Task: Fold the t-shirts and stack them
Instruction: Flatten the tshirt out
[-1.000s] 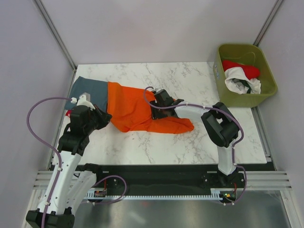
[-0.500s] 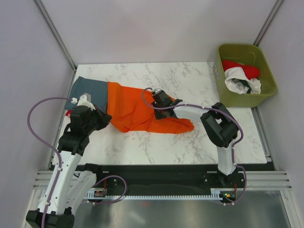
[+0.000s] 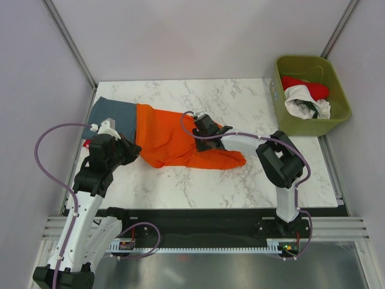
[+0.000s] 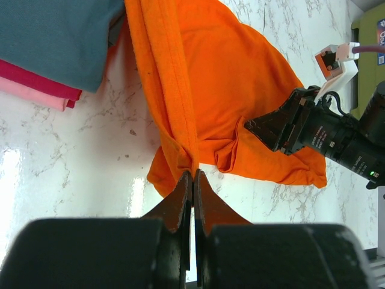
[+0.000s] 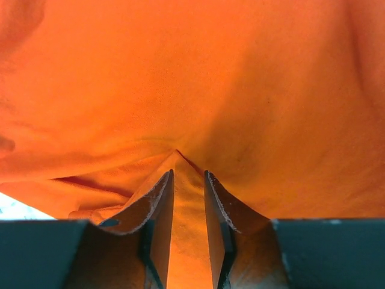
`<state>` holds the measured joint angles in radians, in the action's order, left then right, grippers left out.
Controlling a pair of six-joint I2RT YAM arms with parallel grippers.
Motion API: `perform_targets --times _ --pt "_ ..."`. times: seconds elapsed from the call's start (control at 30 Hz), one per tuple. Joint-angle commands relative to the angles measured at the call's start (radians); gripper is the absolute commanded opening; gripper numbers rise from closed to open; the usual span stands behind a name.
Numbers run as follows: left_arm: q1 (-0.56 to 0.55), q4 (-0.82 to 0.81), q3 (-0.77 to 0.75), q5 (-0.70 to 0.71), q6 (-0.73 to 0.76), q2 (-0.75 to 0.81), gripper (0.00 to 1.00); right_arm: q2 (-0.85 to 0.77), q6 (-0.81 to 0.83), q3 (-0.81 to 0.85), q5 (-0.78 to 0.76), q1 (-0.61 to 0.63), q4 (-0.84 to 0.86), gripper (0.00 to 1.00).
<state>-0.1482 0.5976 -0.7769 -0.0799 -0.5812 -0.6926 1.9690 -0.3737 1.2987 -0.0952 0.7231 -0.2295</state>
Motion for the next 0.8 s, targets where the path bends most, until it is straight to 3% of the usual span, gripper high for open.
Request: perform_targets --times 0.0,0.17,0.5,0.73,0.77 --pt "-0.002 0.007 -0.039 -0.004 0.046 0.015 0.02 0.024 0.013 0.037 -0.008 0.003 -0.001 0.38" --pt "-0.002 0.008 -0.044 -0.004 0.052 0.011 0.02 0.051 0.009 0.034 -0.003 0.003 0.001 0.41" --pt "-0.002 0.014 -0.047 -0.003 0.058 -0.004 0.02 -0.107 -0.002 -0.021 -0.041 0.003 0.001 0.06" --pt "-0.002 0.014 -0.056 0.002 0.061 -0.021 0.02 -0.286 -0.024 -0.093 -0.058 -0.024 -0.016 0.05" --pt "-0.002 0.016 -0.056 0.009 0.061 -0.022 0.02 -0.301 -0.027 -0.102 -0.060 -0.030 -0.017 0.00"
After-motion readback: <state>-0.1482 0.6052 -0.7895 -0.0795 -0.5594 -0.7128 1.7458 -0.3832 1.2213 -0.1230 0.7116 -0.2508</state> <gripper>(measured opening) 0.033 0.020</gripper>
